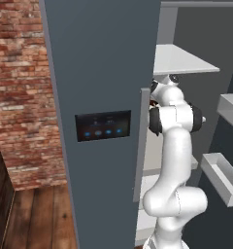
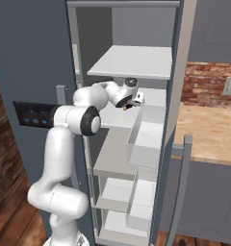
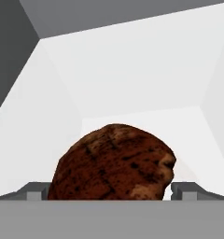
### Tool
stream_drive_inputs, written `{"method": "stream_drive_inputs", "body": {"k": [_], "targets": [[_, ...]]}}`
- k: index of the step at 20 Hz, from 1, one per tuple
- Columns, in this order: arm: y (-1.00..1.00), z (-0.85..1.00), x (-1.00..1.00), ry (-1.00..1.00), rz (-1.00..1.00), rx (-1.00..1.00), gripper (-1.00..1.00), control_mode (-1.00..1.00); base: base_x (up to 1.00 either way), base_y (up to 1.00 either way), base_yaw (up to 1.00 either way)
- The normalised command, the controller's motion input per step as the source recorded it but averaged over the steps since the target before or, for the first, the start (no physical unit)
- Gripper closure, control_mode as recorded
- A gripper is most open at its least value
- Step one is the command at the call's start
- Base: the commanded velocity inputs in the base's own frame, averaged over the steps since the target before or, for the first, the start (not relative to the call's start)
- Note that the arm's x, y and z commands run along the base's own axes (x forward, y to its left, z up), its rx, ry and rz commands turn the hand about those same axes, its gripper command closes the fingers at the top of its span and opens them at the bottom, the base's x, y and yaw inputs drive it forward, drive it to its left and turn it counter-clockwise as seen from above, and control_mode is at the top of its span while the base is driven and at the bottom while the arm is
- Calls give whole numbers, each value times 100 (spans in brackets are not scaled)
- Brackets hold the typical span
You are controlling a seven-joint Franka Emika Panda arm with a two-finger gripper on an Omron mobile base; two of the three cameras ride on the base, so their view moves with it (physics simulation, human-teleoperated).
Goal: Take the steak from the fridge and place it on the digital scale on the counter by the fridge. Wait a few seconds for a reading, then move it to the plate on the dining counter.
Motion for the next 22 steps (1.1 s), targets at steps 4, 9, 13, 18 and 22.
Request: {"method": "stream_drive_inputs", "body": {"k": [4,9,13,18,22], "targets": [[9,-58,0,4,0,0,100,-100,0,0,0],[12,-40,-2,1,0,0,100,-100,0,0,0],[0,-3,-61,-15,0,0,100,-100,0,0,0],[0,0,-92,-19,-5,0,100,-100,0,0,0],[0,0,-86,-10,-6,0,100,-100,0,0,0]]}}
